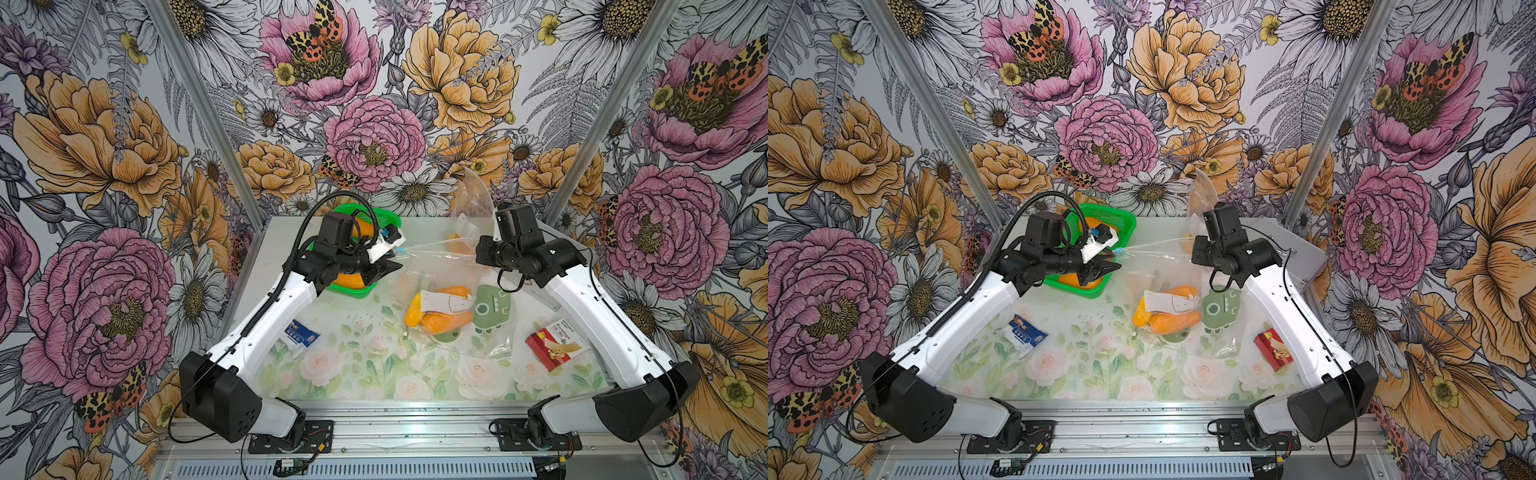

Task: Place the mango in a zip-top bag and seal the zipper
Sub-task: Zip the zipper on the zipper food storage bag.

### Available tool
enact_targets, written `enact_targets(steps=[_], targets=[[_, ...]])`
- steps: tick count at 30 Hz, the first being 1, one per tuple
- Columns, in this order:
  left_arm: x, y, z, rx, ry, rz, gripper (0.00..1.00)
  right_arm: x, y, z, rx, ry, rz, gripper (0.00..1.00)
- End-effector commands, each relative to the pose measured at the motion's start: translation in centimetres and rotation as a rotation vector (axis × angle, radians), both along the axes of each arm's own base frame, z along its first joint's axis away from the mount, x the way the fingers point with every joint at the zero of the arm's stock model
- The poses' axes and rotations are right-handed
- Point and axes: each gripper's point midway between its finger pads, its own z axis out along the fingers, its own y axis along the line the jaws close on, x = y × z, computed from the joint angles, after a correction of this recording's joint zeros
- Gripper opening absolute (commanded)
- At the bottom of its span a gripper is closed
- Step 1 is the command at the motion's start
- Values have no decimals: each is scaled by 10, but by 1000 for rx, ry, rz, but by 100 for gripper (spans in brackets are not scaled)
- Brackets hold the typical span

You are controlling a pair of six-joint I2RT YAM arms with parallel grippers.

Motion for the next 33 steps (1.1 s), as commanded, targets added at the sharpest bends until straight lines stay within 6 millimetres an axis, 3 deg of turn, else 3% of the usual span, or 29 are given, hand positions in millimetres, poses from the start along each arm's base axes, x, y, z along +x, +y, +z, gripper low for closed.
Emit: enact_targets(steps=[1, 4, 7, 10, 13, 16, 20, 25, 33], targets=[[-15, 3, -1, -35, 63, -34, 51, 2, -13, 15, -35, -50, -39, 29], [-22, 1, -12, -47, 108, -56, 54, 1, -12, 15, -32, -48, -34, 29], [-14, 3, -14, -78, 126, -29, 64, 0, -12, 15, -33, -48, -28, 29], [15, 9, 0, -187, 95, 80, 68, 0, -11, 15, -30, -50, -17, 29], [44, 24, 29, -422, 56, 164, 70, -2, -8, 14, -28, -53, 3, 26], [49, 30, 55, -633, 43, 84, 77, -4, -6, 14, -30, -58, 30, 23], [48, 14, 49, -631, 72, -44, 84, -7, -4, 17, -35, -73, 64, 20], [62, -3, 41, -654, 123, -132, 80, -11, 2, 18, -20, -84, 105, 18], [59, -29, 21, -634, 161, -241, 66, -11, 7, 20, -3, -92, 127, 17]])
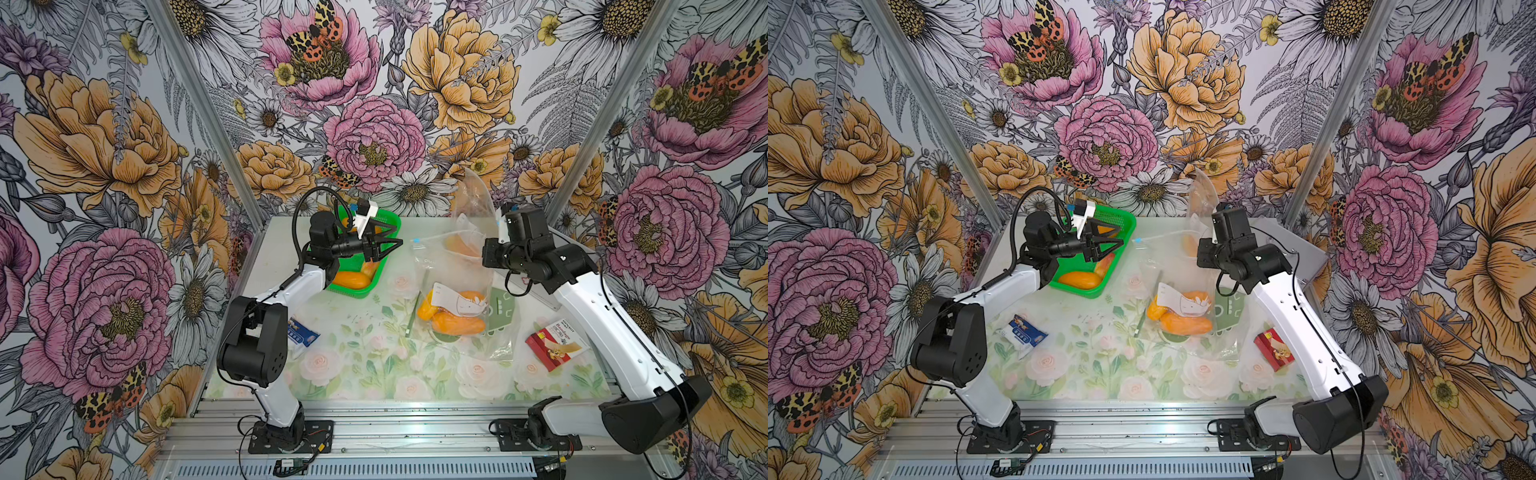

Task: Place the mango in a zip-top bag and seal the zipper
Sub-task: Zip the zipper on the zipper food storage bag.

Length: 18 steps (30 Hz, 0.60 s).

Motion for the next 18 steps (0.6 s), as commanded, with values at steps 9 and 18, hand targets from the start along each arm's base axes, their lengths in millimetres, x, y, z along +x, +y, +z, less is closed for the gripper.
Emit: enact_targets(steps=[9, 18], targets=[[-14, -21, -8, -2, -38, -84, 66, -1, 4, 10, 10, -44, 29, 17], [-10, -33, -16, -1, -9, -106, 58, -1, 4, 10, 12, -45, 30, 17]])
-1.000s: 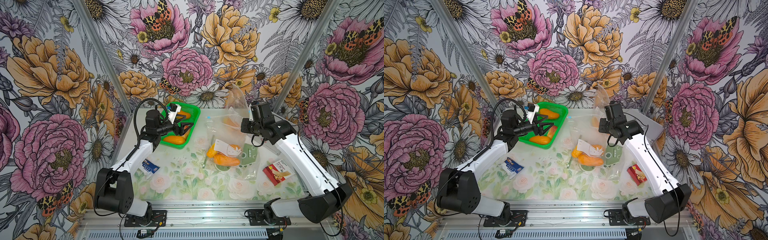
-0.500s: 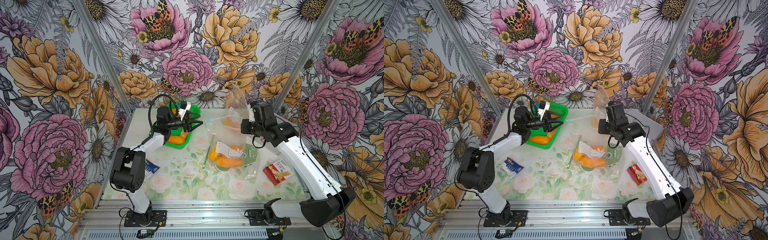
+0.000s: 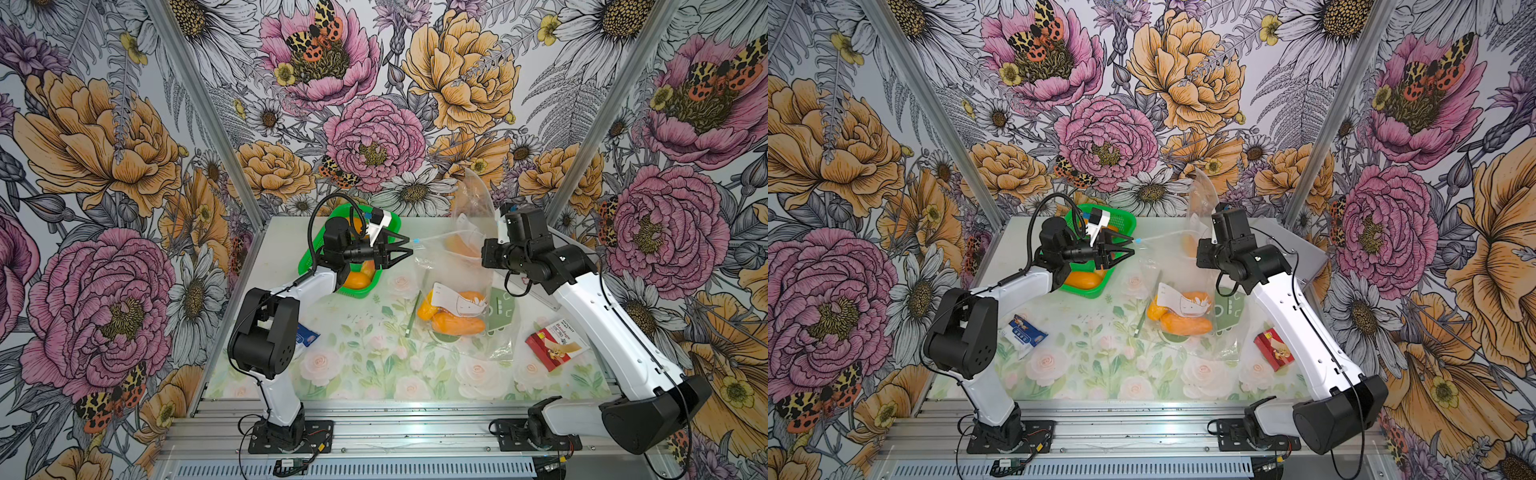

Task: Place the mango in a zip-top bag and seal the zipper
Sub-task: Zip the zipper on the zipper food storage bag.

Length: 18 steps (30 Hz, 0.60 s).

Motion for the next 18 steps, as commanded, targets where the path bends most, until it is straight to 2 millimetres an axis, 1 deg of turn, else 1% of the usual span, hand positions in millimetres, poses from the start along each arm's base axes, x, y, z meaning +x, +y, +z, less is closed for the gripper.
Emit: enact_targets(steps=[1, 2, 3, 7, 11, 17, 18], targets=[[0, -7, 12, -15, -33, -20, 57, -2, 2, 11, 13, -43, 21, 17], [6, -8, 0, -7, -2, -19, 56, -2, 2, 11, 13, -43, 20, 17], [7, -10, -2, -6, 7, -21, 56, -2, 2, 12, 13, -44, 22, 17], [7, -14, 0, -9, 7, -34, 55, -1, 2, 11, 13, -43, 22, 17], [10, -17, 1, -12, 13, -40, 47, 0, 4, 10, 16, -41, 26, 16], [6, -24, 8, -19, 1, -63, 46, -1, 4, 11, 13, -44, 28, 16], [6, -25, 9, -21, 2, -68, 44, 0, 4, 11, 14, -43, 27, 16]])
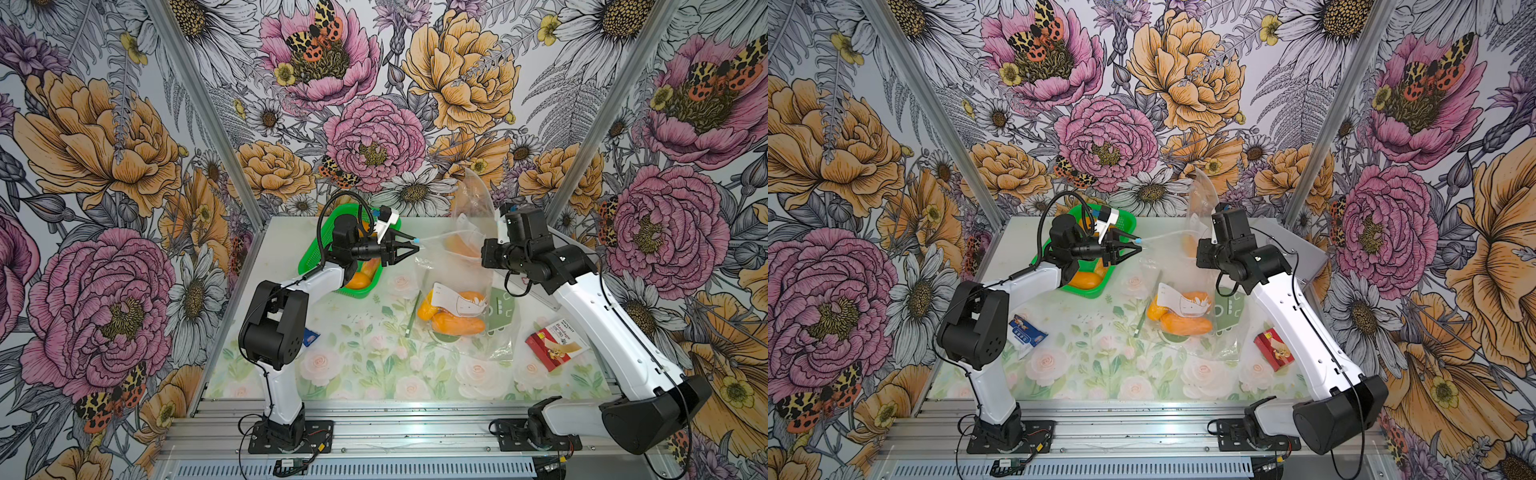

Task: Place the mango in a zip-top bag and seal the zipper
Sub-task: Zip the zipper on the zipper food storage bag.

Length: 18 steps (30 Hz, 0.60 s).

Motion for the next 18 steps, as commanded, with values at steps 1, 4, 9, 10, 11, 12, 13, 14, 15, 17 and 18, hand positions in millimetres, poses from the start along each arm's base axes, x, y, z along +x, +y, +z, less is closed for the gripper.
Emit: enact_targets(steps=[1, 4, 9, 10, 11, 12, 13, 14, 15, 17, 18], targets=[[-3, -7, 11, -15, -24, -36, 40, 0, 2, 10, 8, -43, 20, 16], [-3, -7, 13, -18, -25, -36, 26, 0, 2, 11, 9, -44, 19, 16], [-5, -5, 18, -20, -30, -27, 3, 0, 1, 11, 5, -46, 18, 16], [-5, -4, 19, -22, -33, -22, 0, 0, 1, 12, 6, -48, 17, 17], [-5, -2, 21, -23, -37, -15, 0, 0, 1, 12, 7, -49, 18, 18], [-5, -1, 24, -25, -44, -9, 0, 1, 1, 15, 7, -54, 21, 20], [-5, 1, 28, -27, -51, 0, 0, 1, 2, 18, 7, -62, 26, 24], [-5, 2, 28, -28, -52, 2, 0, 2, 2, 22, 6, -71, 31, 27], [-5, 2, 27, -27, -49, 4, 0, 2, 3, 27, 3, -82, 37, 32], [-14, 6, 47, -42, -90, 7, 0, 4, 2, 41, -3, -118, 50, 38], [-16, 8, 51, -44, -96, 10, 0, 4, 1, 49, -14, -141, 57, 41]])
